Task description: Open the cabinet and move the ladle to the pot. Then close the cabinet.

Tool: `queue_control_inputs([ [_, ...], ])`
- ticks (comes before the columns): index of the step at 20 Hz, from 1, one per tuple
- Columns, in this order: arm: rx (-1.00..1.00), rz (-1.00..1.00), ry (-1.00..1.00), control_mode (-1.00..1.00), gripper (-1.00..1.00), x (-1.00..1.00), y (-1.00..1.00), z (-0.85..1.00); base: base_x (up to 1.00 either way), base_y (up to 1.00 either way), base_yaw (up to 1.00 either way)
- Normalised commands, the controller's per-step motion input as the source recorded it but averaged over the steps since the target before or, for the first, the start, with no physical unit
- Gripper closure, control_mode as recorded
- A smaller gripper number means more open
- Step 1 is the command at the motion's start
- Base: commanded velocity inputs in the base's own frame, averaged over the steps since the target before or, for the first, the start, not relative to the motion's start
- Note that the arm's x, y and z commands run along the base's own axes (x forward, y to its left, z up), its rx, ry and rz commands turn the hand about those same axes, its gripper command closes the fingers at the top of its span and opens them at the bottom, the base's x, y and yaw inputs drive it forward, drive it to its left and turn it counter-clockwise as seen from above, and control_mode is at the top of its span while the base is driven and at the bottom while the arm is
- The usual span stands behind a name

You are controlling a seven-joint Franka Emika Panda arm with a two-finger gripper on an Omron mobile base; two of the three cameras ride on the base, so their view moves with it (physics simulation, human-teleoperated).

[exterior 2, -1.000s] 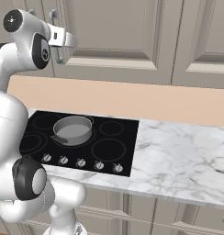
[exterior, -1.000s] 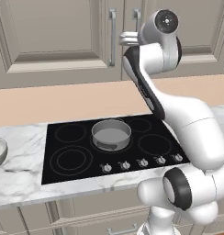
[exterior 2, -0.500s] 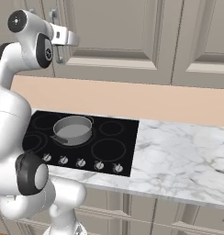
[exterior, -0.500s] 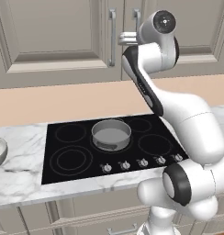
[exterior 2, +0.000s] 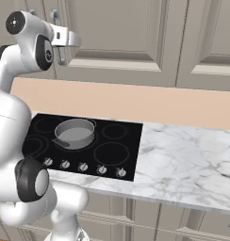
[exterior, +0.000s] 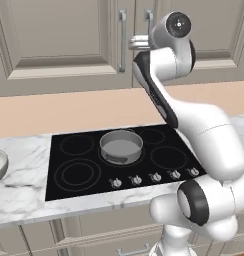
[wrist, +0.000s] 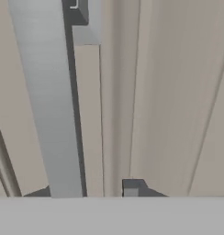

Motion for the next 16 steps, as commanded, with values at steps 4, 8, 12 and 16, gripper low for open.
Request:
queue_control_inputs([
  [4,0.01,-0.19,0.00,-1.00,1.00,-0.29,-0.33,0.00,0.00,0.00,0.00],
  [8,0.05,-0.22,0.00,-1.00,1.00,-0.92,-0.58,0.05,0.00,0.00,0.00],
  [12,0.10,-0.21,0.00,-1.00,1.00,-1.00,-0.82,0.11,0.00,0.00,0.00],
  [16,0.09,-0.16,0.00,-1.00,1.00,-1.00,-0.96,0.12,0.00,0.00,0.00],
])
